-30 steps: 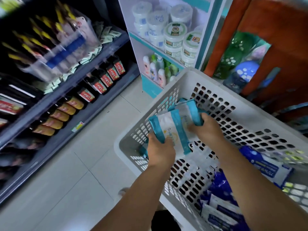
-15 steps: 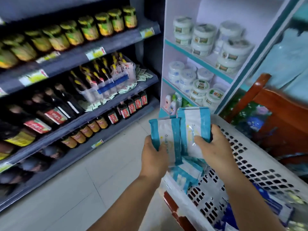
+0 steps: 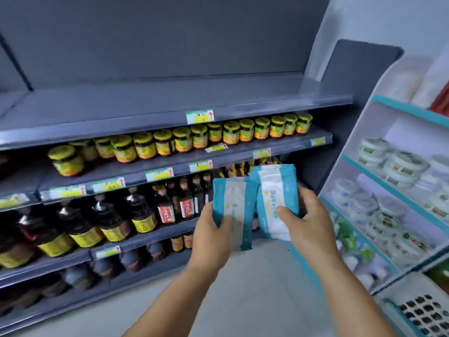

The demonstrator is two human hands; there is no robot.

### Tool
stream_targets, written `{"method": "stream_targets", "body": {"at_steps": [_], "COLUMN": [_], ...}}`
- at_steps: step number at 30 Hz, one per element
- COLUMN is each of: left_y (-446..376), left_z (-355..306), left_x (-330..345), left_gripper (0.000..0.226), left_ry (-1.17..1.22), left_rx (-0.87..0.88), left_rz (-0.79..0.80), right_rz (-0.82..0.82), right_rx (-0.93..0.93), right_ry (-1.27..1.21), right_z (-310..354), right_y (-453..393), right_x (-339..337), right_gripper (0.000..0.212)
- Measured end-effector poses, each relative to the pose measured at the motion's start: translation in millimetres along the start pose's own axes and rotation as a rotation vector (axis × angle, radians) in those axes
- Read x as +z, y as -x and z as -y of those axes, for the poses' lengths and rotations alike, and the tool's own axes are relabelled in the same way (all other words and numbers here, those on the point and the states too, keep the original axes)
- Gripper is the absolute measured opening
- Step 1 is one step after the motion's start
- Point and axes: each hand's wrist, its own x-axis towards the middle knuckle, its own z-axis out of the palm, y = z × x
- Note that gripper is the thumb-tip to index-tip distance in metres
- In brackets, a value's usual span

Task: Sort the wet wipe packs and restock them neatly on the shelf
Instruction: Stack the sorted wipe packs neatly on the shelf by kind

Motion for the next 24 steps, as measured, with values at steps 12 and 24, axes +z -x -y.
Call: {"method": "stream_targets", "body": {"at_steps": [12,24], "left_y": [-85,-230], "left_z": [-32,-82], "left_x": [-165,-276], "left_gripper": [0.016,0.041], "left_ry": [-0.100,-0.628], "left_rx": [0.186,0.385], "left_rz": [-0.301,-0.523], "right_rz": [0.261,0.361], "right_rx": [-0.260,-0.435], "right_ry": [-0.112,-0.199], "right_z": [118,208], "right_y": [-54,-191], "right_x": [149,281], "right_gripper": [0.034,0.033]}}
